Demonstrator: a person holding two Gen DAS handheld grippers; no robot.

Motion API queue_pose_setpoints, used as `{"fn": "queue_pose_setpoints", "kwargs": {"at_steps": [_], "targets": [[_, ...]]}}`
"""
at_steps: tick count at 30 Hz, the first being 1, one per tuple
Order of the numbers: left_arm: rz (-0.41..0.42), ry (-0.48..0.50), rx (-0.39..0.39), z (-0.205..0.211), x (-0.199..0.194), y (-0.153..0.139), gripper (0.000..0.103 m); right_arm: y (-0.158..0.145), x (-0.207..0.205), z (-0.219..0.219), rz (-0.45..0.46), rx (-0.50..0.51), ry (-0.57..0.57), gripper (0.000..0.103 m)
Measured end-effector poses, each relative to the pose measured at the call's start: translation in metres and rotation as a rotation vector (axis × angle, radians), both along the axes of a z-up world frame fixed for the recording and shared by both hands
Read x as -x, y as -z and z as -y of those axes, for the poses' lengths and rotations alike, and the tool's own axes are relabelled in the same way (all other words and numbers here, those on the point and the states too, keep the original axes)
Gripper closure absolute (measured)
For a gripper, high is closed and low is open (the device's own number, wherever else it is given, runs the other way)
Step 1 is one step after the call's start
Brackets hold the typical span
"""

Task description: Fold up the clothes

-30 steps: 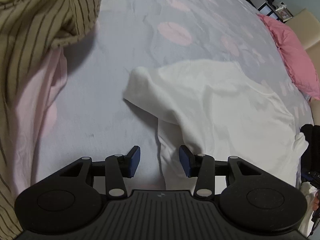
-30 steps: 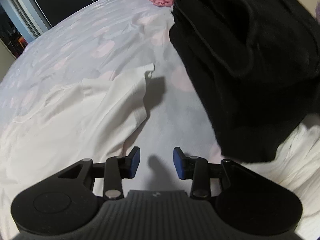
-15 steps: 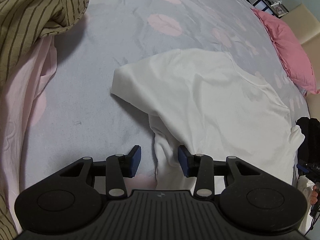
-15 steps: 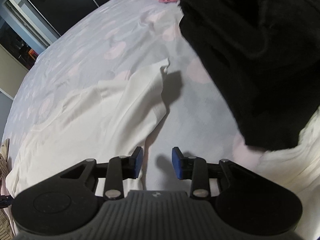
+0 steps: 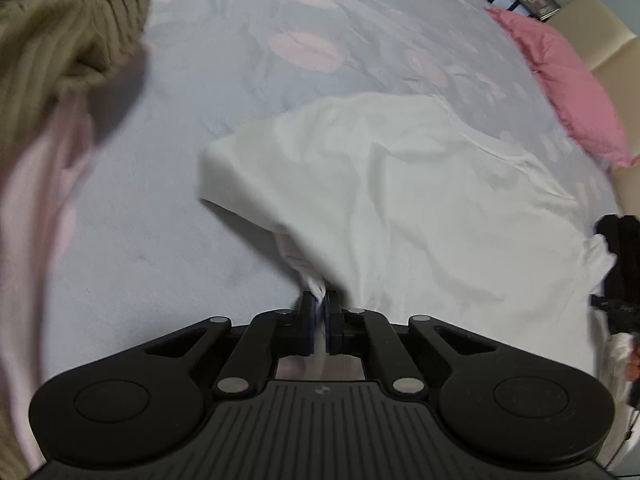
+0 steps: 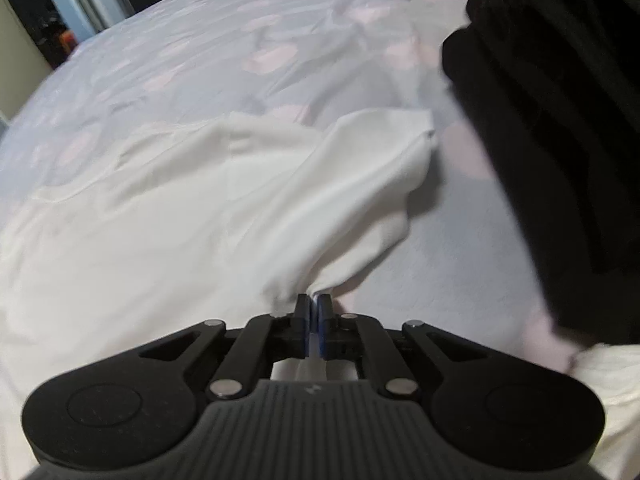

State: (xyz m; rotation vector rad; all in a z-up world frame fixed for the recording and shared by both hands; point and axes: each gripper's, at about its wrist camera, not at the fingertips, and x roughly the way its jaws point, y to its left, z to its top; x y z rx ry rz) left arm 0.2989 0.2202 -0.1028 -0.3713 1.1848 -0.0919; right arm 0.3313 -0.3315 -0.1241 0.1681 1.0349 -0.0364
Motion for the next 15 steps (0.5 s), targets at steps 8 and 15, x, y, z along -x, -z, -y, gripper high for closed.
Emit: {"fn": "queue_pose_setpoints", "kwargs": {"at_steps": [8,15], "targets": [[-0.006,-0.052,-0.053,-0.025,-0.002,-0.004,0.101,0.001,-0.005,0.0,-0.007,0.093,0.022,0.099],[-0.004,-0.011,-0.113,-0.012,-0.001,0.0,0.085,0.001,-0.007,0.006,-0.032,0.042,0.026,0.08]]}}
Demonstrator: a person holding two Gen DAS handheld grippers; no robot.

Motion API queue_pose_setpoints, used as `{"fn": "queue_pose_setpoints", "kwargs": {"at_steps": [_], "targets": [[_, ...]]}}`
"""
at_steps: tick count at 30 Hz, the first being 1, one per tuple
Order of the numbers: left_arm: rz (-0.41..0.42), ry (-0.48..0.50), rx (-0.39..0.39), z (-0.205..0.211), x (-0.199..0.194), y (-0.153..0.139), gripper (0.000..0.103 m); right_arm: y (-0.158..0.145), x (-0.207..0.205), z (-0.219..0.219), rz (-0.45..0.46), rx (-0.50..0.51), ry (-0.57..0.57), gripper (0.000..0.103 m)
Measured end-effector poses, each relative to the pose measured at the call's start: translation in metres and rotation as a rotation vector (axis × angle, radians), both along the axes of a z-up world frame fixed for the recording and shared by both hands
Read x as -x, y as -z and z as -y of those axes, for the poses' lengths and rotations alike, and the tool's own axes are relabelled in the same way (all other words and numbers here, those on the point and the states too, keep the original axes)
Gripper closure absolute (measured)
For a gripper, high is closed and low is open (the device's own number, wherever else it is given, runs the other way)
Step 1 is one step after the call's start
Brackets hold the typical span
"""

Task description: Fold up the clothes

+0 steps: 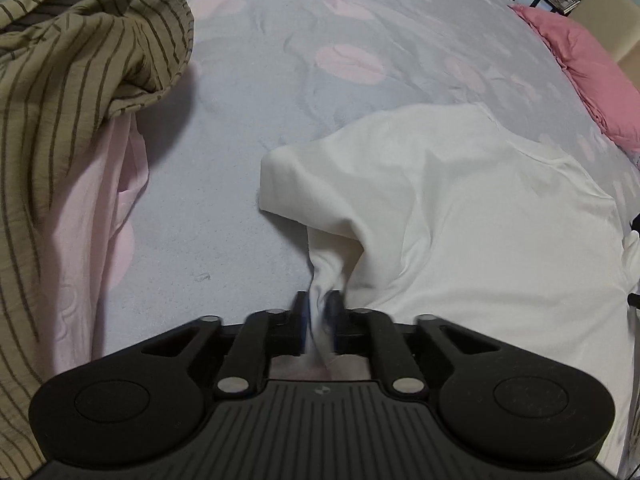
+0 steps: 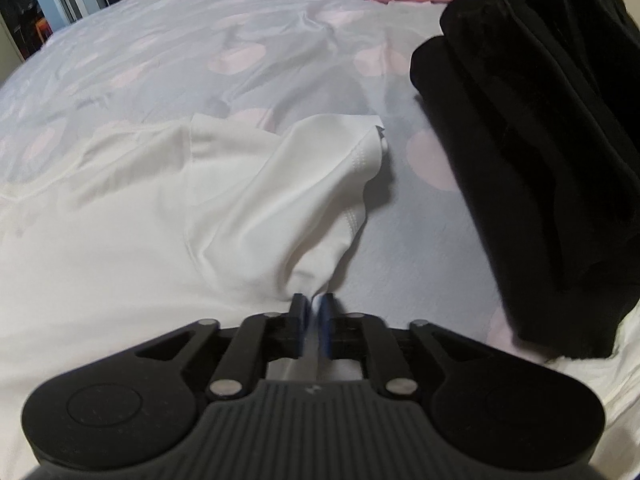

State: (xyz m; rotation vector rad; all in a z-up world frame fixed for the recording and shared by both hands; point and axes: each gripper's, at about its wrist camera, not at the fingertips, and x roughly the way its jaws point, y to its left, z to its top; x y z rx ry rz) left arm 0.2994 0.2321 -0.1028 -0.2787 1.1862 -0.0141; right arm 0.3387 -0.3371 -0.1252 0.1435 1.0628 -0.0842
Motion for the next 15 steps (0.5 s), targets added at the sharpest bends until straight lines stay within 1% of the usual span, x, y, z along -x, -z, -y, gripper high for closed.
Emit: {"fn": "queue_pose_setpoints", "kwargs": {"at_steps": [1,3,5,8,10,15], "targets": [[0.008,-0.001,-0.007,-0.002,0.002,-0.002,0.077,-0.001,0.002,0.001,0.001,-0.002,0.001,0.073],[0.011,-0.009,-0.013,-0.006,0.009,-0.005,0.071,-0.004,0.007,0.003,-0.001,0.005,-0.001,0.072],[0.001,-0.021,-0.006,-0.008,0.016,-0.006,0.071,-0.006,0.013,0.006,-0.008,-0.007,0.001,0.072],[-0.012,0.002,-0.007,-0.005,0.026,-0.009,0.071,-0.009,0.024,0.012,-0.029,-0.025,0.003,0.072],[-0.014,0.028,-0.019,0.0,0.035,-0.013,0.071,-0.012,0.032,0.016,-0.061,-0.022,0.005,0.072],[-0.032,0.073,-0.023,0.009,0.064,-0.023,0.071,-0.016,0.056,0.027,-0.138,-0.033,0.023,0.072]]}}
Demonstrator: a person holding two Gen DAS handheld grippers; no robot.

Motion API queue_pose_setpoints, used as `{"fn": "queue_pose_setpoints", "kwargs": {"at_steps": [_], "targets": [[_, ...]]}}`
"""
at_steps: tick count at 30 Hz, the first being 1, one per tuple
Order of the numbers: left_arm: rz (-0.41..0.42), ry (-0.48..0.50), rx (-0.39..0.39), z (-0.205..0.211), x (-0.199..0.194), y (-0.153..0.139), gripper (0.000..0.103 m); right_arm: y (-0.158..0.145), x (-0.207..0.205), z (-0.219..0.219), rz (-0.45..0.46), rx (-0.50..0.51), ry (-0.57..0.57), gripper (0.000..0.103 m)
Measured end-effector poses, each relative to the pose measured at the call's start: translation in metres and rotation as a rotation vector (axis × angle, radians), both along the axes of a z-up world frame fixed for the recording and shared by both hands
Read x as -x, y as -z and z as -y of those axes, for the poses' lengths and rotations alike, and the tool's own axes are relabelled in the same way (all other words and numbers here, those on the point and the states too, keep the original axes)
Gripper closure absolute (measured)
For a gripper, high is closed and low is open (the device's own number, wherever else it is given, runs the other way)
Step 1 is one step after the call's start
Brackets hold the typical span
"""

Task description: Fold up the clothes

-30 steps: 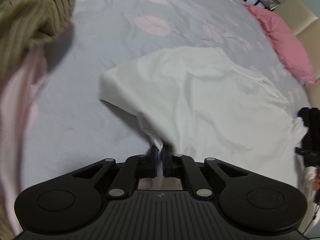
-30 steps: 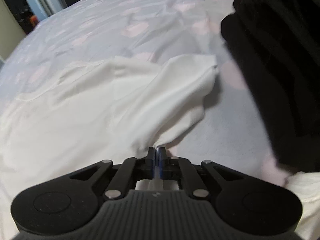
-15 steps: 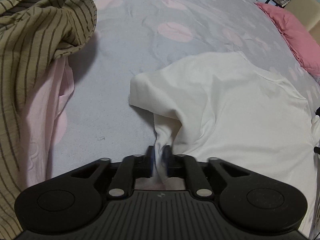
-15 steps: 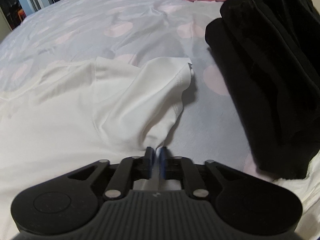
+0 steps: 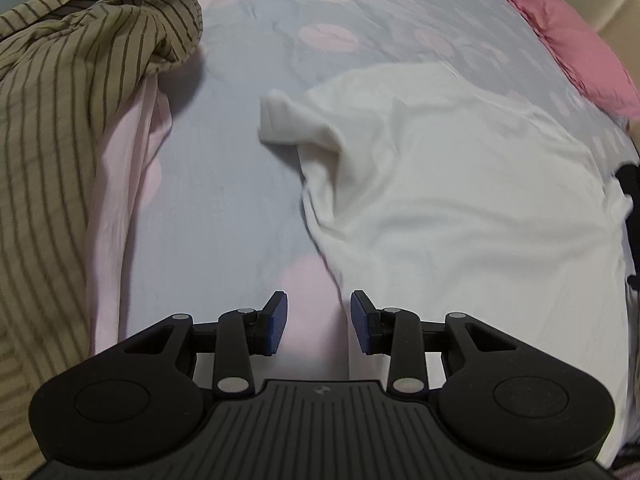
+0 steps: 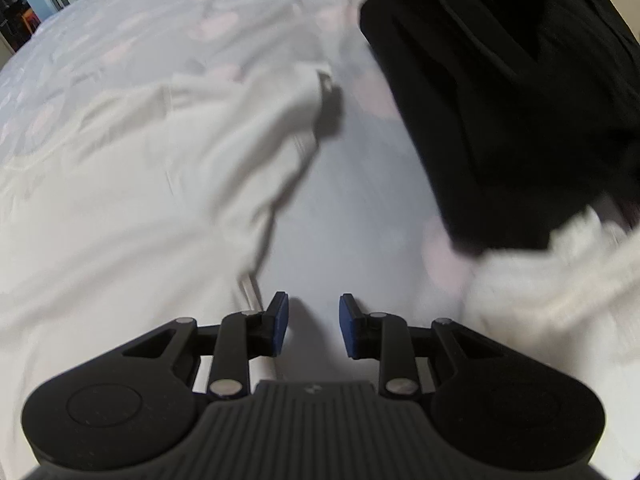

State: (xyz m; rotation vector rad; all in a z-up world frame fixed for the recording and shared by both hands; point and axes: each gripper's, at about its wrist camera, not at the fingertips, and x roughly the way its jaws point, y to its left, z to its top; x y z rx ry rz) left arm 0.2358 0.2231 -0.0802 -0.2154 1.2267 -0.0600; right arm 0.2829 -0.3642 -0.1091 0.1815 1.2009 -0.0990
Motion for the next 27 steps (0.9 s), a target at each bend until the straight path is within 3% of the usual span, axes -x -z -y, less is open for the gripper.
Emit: {"fn": "queue_pose_setpoints", "kwargs": {"at_steps": [11,19,23,27], "targets": [[0.003,0.13,0.028,0.029,0.079,-0.015,0.071,-0.021,0.083,0.01,-0.024,-0.022,-0.086,0.071],[-0.025,0.16,0.002,0.04,0.133,0.006,0.071,-0.013,0.142,0.024,-0.011,-0.095,-0.114,0.072],[-0.039,0.156,0.025,0.034,0.145,0.014,0.071,-0.007,0.169,0.026,-0.014,-0.133,-0.129,0.073],[-0.11,0.226,0.027,0.032,0.141,0.015,0.075,0.001,0.181,0.025,-0.027,-0.147,-0.11,0.074]]}}
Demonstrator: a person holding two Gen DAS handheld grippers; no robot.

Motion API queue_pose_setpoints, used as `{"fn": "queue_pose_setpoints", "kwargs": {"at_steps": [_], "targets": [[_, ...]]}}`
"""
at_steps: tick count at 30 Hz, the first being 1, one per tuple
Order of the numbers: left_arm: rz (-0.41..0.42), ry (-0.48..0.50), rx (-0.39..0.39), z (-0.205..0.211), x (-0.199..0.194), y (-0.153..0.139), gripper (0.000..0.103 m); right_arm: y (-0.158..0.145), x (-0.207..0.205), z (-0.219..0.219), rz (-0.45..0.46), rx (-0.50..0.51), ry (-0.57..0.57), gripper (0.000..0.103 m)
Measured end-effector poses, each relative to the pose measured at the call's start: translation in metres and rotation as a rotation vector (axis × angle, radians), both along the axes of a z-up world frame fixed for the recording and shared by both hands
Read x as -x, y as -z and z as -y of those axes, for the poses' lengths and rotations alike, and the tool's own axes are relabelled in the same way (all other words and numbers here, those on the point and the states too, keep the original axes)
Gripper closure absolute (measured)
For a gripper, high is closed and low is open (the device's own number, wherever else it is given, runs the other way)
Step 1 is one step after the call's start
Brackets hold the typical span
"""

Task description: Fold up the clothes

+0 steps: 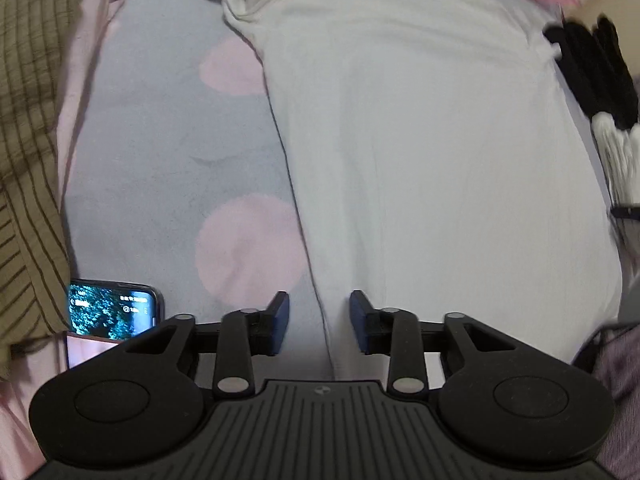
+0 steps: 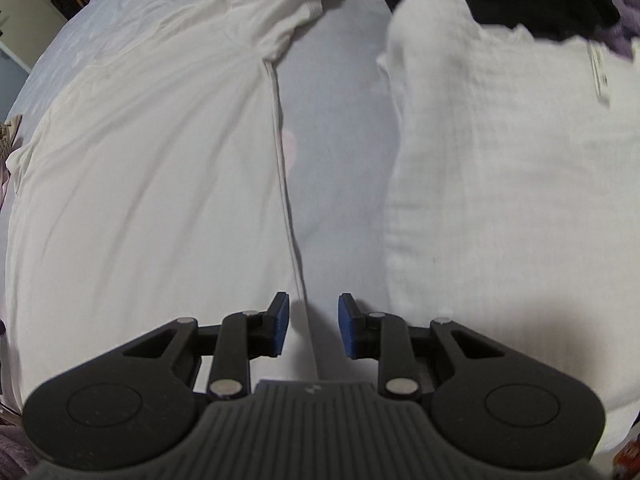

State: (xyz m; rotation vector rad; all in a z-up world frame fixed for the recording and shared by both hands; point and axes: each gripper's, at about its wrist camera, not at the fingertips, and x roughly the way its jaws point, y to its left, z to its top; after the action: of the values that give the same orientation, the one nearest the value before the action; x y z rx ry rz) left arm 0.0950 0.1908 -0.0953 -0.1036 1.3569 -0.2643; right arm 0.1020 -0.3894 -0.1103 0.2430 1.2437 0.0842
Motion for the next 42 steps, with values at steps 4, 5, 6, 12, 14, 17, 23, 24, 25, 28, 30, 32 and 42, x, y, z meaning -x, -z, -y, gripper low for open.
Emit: {"fn": "queue_pose_setpoints", "kwargs": {"at_steps": [4,5,6,12,14,17,23,24,25,28,30,32,42], "targets": [[0.052,-0.064,0.041,-0.014,-0.015,-0.024,0.075,-0.012,0.006,0.005,0.04,-0.023,0.031,0.073],[0.069,-0.071,0.051,-0.016,-0.018,-0.031,0.075,-0.015,0.008,0.007,0.047,-0.033,0.045,0.073],[0.087,-0.074,0.053,-0.016,-0.02,-0.037,0.075,-0.017,0.011,0.01,0.052,-0.044,0.06,0.073],[0.095,-0.04,0.027,-0.007,-0.025,-0.043,0.075,-0.015,0.023,0.025,0.048,-0.073,0.121,0.076],[0.087,-0.022,0.005,-0.005,-0.022,-0.038,0.075,-0.012,0.024,0.027,0.049,-0.072,0.119,0.08],[0.082,-0.015,-0.024,-0.01,-0.015,-0.032,0.075,-0.011,0.024,0.029,0.05,-0.065,0.109,0.085],[0.106,-0.059,0.006,-0.023,-0.013,-0.045,0.075,-0.012,0.019,0.024,0.046,-0.057,0.084,0.084],[0.107,-0.055,0.01,-0.023,-0.012,-0.047,0.075,-0.012,0.019,0.023,0.047,-0.057,0.082,0.084],[0.106,-0.051,0.012,-0.023,-0.012,-0.046,0.075,-0.012,0.018,0.022,0.048,-0.057,0.08,0.084],[0.088,-0.032,0.017,-0.018,-0.01,-0.042,0.075,-0.012,0.019,0.025,0.049,-0.063,0.086,0.084],[0.07,-0.014,0.012,-0.014,-0.007,-0.036,0.075,-0.012,0.02,0.027,0.047,-0.067,0.091,0.084],[0.058,-0.005,0.003,-0.011,-0.005,-0.029,0.075,-0.011,0.022,0.029,0.044,-0.073,0.095,0.085],[0.033,0.029,0.007,0.009,-0.002,-0.007,0.075,-0.008,0.021,0.028,0.051,-0.108,0.084,0.084]]}}
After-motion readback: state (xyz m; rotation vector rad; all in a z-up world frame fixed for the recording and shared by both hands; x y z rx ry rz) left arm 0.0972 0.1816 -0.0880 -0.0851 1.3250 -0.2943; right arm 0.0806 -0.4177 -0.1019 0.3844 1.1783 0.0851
